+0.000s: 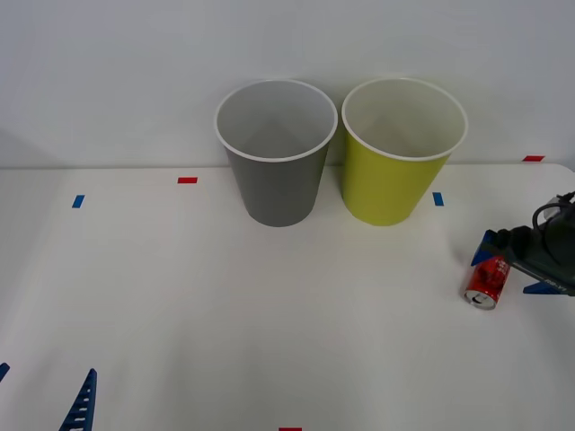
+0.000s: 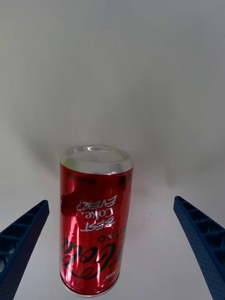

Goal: Put cans in the gray bin and PET bottles in the light green bin.

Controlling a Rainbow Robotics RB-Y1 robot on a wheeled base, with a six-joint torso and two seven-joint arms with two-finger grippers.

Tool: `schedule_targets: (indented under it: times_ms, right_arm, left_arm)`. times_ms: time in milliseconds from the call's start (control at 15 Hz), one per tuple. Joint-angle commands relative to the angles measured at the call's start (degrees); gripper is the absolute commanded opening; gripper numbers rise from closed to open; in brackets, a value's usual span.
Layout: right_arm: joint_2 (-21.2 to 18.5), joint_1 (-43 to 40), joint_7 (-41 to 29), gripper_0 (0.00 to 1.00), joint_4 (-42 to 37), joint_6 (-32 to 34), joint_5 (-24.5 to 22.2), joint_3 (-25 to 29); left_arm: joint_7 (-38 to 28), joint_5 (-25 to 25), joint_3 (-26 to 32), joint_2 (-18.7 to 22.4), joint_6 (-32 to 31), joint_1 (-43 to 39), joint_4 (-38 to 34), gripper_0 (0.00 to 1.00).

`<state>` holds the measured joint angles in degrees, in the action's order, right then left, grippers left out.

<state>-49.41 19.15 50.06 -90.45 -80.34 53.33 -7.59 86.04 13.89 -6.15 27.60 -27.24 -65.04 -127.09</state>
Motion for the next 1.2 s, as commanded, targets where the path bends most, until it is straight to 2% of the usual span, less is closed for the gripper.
schedule_targets:
  times_ms: [67,867,933,1000,1067,1133,1200]
  right_arm:
    - [0.1,0.4,-0.2,0.92,0.0,0.9,-0.2,-2.0]
    - [0.0,5.5,-2.3,0.91,6.4,4.5,0.8,-9.0]
    - [0.1,5.5,-2.6,0.77,6.4,4.8,0.8,-9.3]
    - [0.1,5.5,-2.9,0.39,6.3,5.1,0.8,-9.4]
    - [0.1,5.5,-3.0,0.18,6.3,5.1,0.8,-9.4]
    - [0.1,5.5,-3.3,0.06,6.4,5.1,0.7,-9.4]
    - [0.1,5.5,-3.6,0.00,6.3,5.1,0.6,-9.4]
  left_arm:
    - [0.0,0.0,0.0,0.0,0.0,0.0,0.0,1.00]
    - [0.0,0.0,0.0,0.0,0.0,0.0,0.0,1.00]
    - [0.0,0.0,0.0,0.0,0.0,0.0,0.0,1.00]
    - [0.0,0.0,0.0,0.0,0.0,0.0,0.0,1.00]
    - [0.0,0.0,0.0,0.0,0.0,0.0,0.0,1.00]
    - [0.0,0.0,0.0,0.0,0.0,0.0,0.0,1.00]
    - [0.0,0.0,0.0,0.0,0.0,0.0,0.0,1.00]
